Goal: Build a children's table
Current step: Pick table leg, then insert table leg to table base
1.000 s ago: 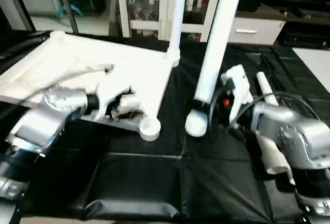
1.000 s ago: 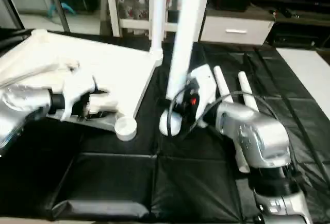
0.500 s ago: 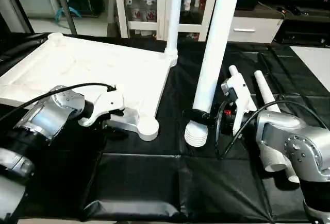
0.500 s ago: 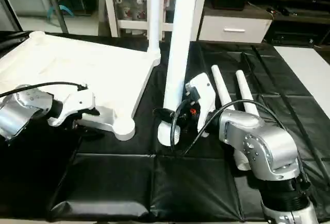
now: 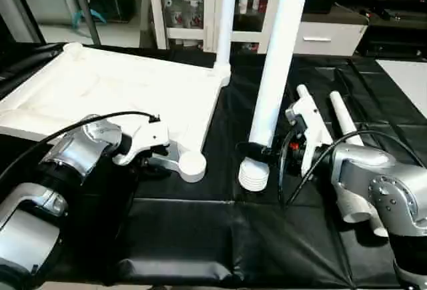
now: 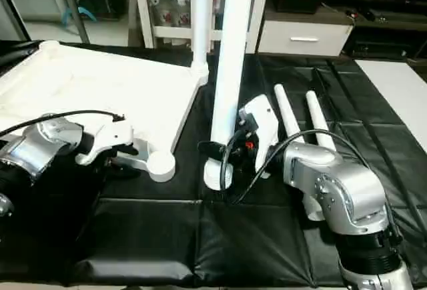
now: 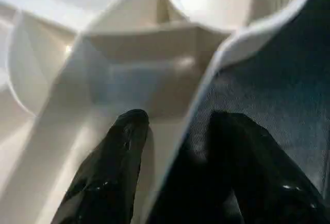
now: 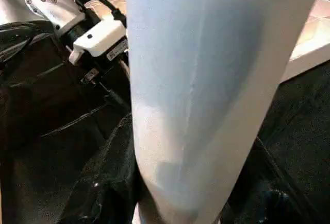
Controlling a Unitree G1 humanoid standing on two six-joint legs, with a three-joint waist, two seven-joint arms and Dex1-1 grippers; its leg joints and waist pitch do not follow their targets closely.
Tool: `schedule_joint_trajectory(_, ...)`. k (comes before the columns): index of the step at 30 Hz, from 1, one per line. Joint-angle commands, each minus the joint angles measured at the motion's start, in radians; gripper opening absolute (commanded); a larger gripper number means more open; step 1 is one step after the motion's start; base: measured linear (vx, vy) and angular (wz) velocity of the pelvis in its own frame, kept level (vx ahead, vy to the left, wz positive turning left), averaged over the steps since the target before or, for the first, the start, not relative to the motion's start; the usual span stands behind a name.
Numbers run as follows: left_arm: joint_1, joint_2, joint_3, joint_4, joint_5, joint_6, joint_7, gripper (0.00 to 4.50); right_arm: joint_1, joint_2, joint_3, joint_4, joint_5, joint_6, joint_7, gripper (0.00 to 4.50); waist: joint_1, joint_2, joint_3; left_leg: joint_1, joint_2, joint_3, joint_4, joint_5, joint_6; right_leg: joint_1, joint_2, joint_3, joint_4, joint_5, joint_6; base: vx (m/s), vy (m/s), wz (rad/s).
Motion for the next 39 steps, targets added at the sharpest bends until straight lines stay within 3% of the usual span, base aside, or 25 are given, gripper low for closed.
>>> schedule_joint_trajectory(1,-0.031,-0.008,0.007,0.019,0.016,0.023,-0.015,2.24,-0.012,-0.005,-0.001,-0.008,-0.001,-0.006,-0.001,1.85,0.003,0.013,-0.073,0.01,0.041,-0.009,-0.07,-0.15,-0.047,0.059,-0.062,0.045,-0.057,-0.094,-0.255,0.0,0.0,0.0)
schedule_joint_trajectory(9,-0.02,-0.028,0.037,0.031,-0.003,0.086,-0.013,1.52,-0.015,0.003,0.005,-0.002,-0.005,-0.011,-0.005,1.85,0.008,0.014,-0.074,0.009,0.042,-0.01,-0.069,-0.133,-0.04,0.061,-0.064,0.045,-0.054,-0.065,-0.266,0.0,0.0,0.0)
schedule_joint_trajectory(13,0.019,-0.08,0.103,-0.007,-0.037,0.219,0.088,1.28,-0.015,0.004,0.009,0.005,-0.011,-0.019,-0.009,1.85,0.007,0.011,-0.074,0.007,0.043,-0.009,-0.069,-0.132,-0.036,0.063,-0.066,0.045,-0.055,-0.072,-0.272,0.0,0.0,0.0)
schedule_joint_trajectory(18,0.035,-0.1,0.12,-0.025,-0.039,0.299,0.138,0.97,-0.016,0.005,0.01,0.006,-0.012,-0.019,-0.01,1.85,-0.001,0.008,-0.074,0.004,0.04,-0.009,-0.067,-0.124,-0.022,0.065,-0.063,0.045,-0.055,-0.077,-0.27,0.0,0.0,0.0)
schedule_joint_trajectory(19,0.057,-0.115,0.129,-0.053,-0.035,0.354,0.182,0.91,-0.018,0.007,0.011,0.011,-0.016,-0.02,-0.015,1.85,0.0,0.012,-0.073,0.004,0.04,-0.01,-0.067,-0.125,-0.021,0.064,-0.064,0.045,-0.058,-0.085,-0.269,0.0,0.0,0.0)
schedule_joint_trajectory(24,0.149,-0.165,0.161,-0.216,-0.026,0.463,0.276,0.69,-0.026,0.025,0.006,0.031,-0.036,-0.029,-0.05,1.85,-0.009,0.011,-0.069,0.006,0.042,-0.01,-0.069,-0.158,-0.018,0.06,-0.062,0.044,-0.07,-0.184,-0.248,0.0,0.0,0.0)
schedule_joint_trajectory(28,0.213,-0.175,0.144,-0.352,-0.028,0.412,0.282,0.51,-0.035,0.047,-0.017,0.069,-0.072,-0.071,-0.103,1.85,-0.011,0.013,-0.072,0.006,0.042,-0.011,-0.069,-0.16,-0.018,0.057,-0.062,0.044,-0.073,-0.214,-0.225,0.0,0.0,0.0)
schedule_joint_trajectory(31,0.258,-0.188,0.132,-0.466,-0.033,0.417,0.294,0.32,-0.043,0.058,-0.027,0.098,-0.099,-0.108,-0.132,1.85,-0.013,0.016,-0.072,0.006,0.042,-0.009,-0.07,-0.154,-0.017,0.052,-0.058,0.043,-0.073,-0.199,-0.226,0.0,0.0,0.0)
schedule_joint_trajectory(33,0.287,-0.206,0.129,-0.557,-0.051,0.477,0.296,0.28,-0.042,0.054,-0.013,0.103,-0.102,-0.125,-0.113,1.85,-0.011,0.013,-0.073,0.007,0.043,-0.008,-0.07,-0.155,-0.011,0.052,-0.057,0.043,-0.071,-0.191,-0.225,0.0,0.0,0.0)
schedule_joint_trajectory(34,0.299,-0.212,0.129,-0.595,-0.054,0.504,0.297,0.17,-0.042,0.054,-0.006,0.103,-0.102,-0.128,-0.104,1.85,-0.009,0.016,-0.072,0.005,0.043,-0.008,-0.07,-0.143,-0.003,0.053,-0.056,0.043,-0.071,-0.177,-0.225,0.0,0.0,0.0)
schedule_joint_trajectory(37,0.321,-0.222,0.121,-0.647,-0.061,0.485,0.288,0.09,-0.043,0.058,0.002,0.103,-0.097,-0.136,-0.083,1.85,-0.008,0.016,-0.073,0.002,0.041,-0.009,-0.07,-0.127,0.005,0.055,-0.055,0.042,-0.069,-0.153,-0.224,0.0,0.0,0.0)
schedule_joint_trajectory(38,0.324,-0.223,0.119,-0.652,-0.059,0.48,0.289,0.03,-0.044,0.059,0.003,0.104,-0.095,-0.137,-0.079,1.85,-0.011,0.001,-0.074,-0.001,0.041,-0.007,-0.07,-0.123,0.012,0.057,-0.055,0.042,-0.069,-0.147,-0.224,0.0,0.0,0.0)
schedule_joint_trajectory(39,0.339,-0.225,0.115,-0.677,-0.058,0.465,0.289,0.03,-0.049,0.058,0.008,0.109,-0.089,-0.142,-0.061,1.85,-0.008,0.006,-0.074,0.0,0.041,-0.009,-0.069,-0.118,0.015,0.058,-0.057,0.042,-0.066,-0.145,-0.226,0.0,0.0,0.0)
